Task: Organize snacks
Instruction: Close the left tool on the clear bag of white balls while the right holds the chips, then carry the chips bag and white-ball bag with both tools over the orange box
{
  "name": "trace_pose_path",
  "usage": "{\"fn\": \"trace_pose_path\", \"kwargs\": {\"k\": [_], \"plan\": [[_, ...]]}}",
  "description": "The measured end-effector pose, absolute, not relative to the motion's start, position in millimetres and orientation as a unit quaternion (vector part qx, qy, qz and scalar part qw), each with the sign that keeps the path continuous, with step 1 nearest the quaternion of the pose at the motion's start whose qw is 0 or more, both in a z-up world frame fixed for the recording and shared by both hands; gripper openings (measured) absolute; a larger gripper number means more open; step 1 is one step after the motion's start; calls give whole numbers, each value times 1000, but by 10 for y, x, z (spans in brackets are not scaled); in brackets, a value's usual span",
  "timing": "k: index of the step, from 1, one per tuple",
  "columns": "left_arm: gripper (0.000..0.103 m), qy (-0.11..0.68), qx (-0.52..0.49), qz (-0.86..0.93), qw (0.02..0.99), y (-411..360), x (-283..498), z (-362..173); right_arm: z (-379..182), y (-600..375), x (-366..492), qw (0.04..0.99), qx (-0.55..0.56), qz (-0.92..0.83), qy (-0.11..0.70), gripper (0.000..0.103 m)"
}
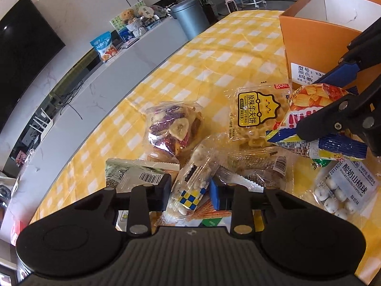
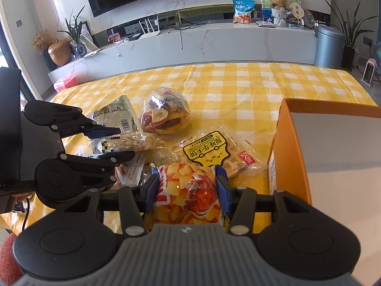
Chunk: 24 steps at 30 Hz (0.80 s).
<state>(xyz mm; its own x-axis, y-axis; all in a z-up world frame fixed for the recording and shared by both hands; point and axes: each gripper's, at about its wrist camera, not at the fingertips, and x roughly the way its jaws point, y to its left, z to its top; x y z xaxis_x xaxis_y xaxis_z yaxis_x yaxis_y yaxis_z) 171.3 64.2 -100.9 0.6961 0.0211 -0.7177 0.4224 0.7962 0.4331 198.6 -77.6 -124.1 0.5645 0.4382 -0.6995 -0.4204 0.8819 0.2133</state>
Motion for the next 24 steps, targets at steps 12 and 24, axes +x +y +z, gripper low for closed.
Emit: {"fn": "trace_pose_path", "kwargs": {"k": [12, 24], "plan": [[25, 346, 234, -62, 907, 647, 1371, -586, -987, -874, 1818, 893, 14, 251, 373, 50], [25, 317, 92, -69, 941, 588, 929, 43, -436, -1130, 1469, 914, 27, 262, 310, 50]]}}
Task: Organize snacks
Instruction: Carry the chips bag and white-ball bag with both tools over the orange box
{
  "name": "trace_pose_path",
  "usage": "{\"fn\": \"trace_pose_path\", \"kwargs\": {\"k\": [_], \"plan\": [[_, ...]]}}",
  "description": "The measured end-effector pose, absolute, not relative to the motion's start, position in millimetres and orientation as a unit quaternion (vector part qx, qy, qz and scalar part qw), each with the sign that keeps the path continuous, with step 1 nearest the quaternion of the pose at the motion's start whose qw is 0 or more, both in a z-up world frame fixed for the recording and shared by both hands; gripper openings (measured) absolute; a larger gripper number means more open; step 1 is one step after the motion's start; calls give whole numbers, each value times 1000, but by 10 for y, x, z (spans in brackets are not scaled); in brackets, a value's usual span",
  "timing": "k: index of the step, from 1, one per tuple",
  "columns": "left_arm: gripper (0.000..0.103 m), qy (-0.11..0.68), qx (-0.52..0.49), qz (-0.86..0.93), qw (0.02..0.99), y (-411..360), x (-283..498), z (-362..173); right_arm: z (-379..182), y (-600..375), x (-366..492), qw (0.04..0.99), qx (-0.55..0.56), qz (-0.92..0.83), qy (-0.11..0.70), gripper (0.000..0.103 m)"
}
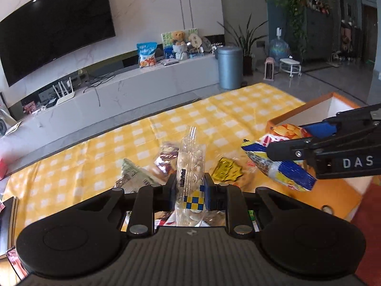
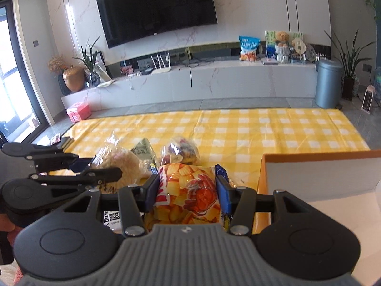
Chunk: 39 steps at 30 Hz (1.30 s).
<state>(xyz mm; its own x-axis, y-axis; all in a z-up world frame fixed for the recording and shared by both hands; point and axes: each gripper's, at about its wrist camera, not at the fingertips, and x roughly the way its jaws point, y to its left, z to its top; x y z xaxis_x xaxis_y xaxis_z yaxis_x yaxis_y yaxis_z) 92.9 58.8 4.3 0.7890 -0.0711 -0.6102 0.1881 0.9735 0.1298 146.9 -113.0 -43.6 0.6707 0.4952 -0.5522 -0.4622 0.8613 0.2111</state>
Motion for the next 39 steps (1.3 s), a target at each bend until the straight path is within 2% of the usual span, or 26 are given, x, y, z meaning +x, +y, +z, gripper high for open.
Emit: {"fn": "trace_pose_path", "kwargs": {"k": [8, 18, 27, 39], "plan": [[25, 296, 35, -146, 943, 365, 872, 362, -111, -1545, 1257, 935, 14, 222, 277, 50], [25, 286, 46, -225, 930, -226, 987, 463, -62, -2179, 1201, 947, 12, 147, 287, 50], [25, 333, 88, -293, 892, -862, 1315, 242, -273, -2640, 1292, 946, 19, 87, 313, 50], [25, 435, 149, -328, 826, -1213, 1728, -209, -696, -2852, 1650, 906, -2, 94, 413, 50]]}}
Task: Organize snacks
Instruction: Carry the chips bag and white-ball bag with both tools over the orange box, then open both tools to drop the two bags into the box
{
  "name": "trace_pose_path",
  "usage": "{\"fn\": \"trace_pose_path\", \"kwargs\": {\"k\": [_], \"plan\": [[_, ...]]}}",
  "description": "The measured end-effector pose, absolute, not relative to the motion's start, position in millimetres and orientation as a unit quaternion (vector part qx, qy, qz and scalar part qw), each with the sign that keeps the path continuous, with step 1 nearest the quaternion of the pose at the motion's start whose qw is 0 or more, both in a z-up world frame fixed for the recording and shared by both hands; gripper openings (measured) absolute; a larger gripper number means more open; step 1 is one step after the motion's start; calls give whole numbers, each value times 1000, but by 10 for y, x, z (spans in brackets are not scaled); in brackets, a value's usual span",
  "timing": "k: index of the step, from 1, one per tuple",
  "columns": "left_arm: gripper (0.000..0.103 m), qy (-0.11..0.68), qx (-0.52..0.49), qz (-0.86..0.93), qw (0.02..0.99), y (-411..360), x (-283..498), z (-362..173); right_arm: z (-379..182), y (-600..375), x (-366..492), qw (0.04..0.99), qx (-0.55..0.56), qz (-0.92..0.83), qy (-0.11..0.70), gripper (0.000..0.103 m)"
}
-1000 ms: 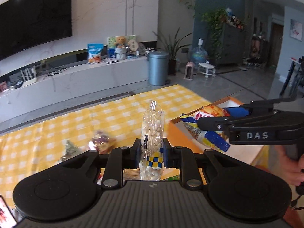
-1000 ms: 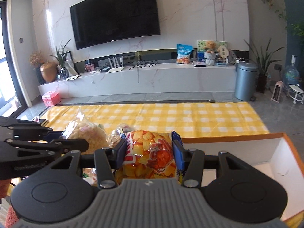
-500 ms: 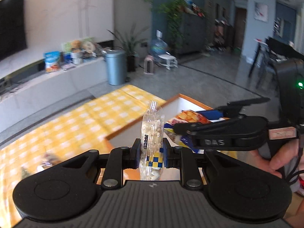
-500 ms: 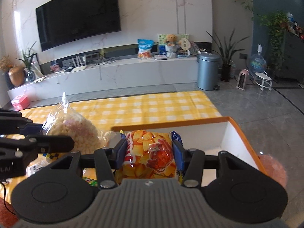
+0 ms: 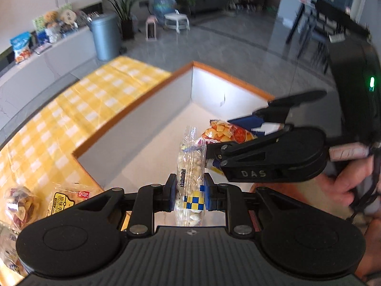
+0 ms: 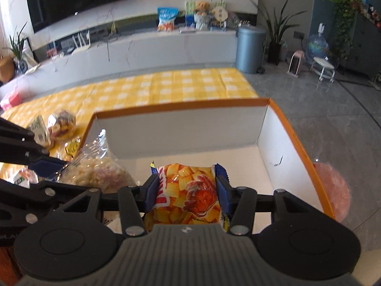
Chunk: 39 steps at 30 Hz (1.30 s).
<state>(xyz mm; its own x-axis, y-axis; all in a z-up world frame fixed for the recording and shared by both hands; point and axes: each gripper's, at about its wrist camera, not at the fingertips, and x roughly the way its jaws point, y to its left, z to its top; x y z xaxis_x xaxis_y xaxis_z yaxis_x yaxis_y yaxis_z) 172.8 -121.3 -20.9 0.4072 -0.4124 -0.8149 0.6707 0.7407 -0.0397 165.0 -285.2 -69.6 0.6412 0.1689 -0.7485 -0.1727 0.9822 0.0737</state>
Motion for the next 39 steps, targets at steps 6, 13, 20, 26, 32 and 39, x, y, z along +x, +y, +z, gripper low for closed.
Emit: {"fn": "trace_pose_path", "kwargs": {"k": [6, 13, 20, 26, 32, 39], "plan": [[25, 474, 185, -351, 786, -1354, 1868, -414, -791, -2842, 1917, 869, -18, 139, 475, 50], [25, 496, 207, -356, 764, -1458, 1978, -608, -1021, -2772, 2124, 825, -37, 169, 538, 47], [27, 503, 198, -359, 761, -1419, 2046, -664, -1157, -2739, 2205, 810, -45, 170, 560, 47], [49, 512, 193, -355, 758, -1375, 2006, -730, -1160, -2691, 2217, 809, -62, 172, 559, 48], [67, 496, 188, -345, 774, -1261, 1938, -612, -1056, -2670, 2166, 819, -78, 162, 546, 57], [71, 469, 183, -347, 791, -1157, 1823, -402, -859, -2677, 2101, 833, -85, 150, 525, 65]]}}
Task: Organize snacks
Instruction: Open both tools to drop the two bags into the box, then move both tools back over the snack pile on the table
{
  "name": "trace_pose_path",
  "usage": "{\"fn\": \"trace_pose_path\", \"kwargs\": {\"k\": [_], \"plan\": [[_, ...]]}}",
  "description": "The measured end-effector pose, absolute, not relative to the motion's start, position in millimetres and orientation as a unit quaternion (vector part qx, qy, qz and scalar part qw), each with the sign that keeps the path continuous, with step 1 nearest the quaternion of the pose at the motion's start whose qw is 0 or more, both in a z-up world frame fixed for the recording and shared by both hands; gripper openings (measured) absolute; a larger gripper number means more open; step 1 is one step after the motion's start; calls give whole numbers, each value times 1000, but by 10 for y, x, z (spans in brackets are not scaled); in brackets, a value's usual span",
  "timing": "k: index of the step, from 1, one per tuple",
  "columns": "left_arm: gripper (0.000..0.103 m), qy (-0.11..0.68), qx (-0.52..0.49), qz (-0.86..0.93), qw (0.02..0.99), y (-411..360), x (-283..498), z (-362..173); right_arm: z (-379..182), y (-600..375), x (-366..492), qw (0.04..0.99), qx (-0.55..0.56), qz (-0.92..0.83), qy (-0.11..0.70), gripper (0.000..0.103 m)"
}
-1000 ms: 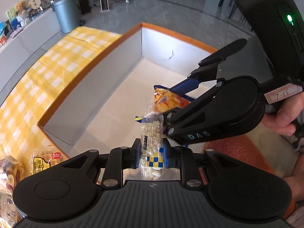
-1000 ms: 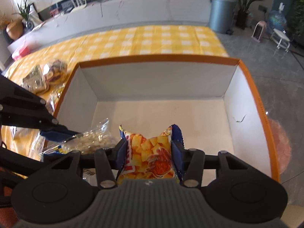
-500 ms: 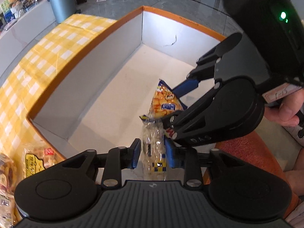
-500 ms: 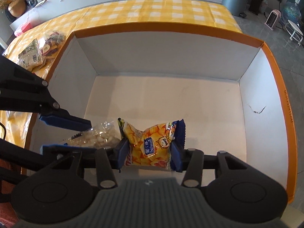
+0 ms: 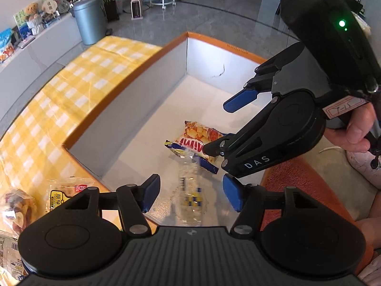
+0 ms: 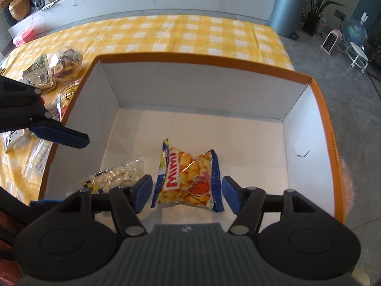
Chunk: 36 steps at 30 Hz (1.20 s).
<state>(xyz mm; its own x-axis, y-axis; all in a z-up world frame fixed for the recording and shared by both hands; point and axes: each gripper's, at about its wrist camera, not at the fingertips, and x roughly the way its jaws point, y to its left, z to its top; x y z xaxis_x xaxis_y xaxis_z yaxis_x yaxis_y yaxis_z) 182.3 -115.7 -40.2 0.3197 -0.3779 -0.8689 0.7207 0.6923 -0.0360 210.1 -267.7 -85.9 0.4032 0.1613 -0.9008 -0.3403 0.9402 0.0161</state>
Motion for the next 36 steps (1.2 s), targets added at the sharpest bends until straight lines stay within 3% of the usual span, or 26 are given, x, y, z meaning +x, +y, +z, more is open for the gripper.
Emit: {"fn": "trace_pose_path", "kwargs": {"k": [20, 36], "plan": [[71, 395, 135, -307, 855, -454, 1471, 130, -215, -2349, 1725, 886, -105, 130, 433, 68], [72, 382, 55, -167, 907, 666, 1328, 21, -177, -1466, 1544, 895, -49, 202, 395, 69]]}}
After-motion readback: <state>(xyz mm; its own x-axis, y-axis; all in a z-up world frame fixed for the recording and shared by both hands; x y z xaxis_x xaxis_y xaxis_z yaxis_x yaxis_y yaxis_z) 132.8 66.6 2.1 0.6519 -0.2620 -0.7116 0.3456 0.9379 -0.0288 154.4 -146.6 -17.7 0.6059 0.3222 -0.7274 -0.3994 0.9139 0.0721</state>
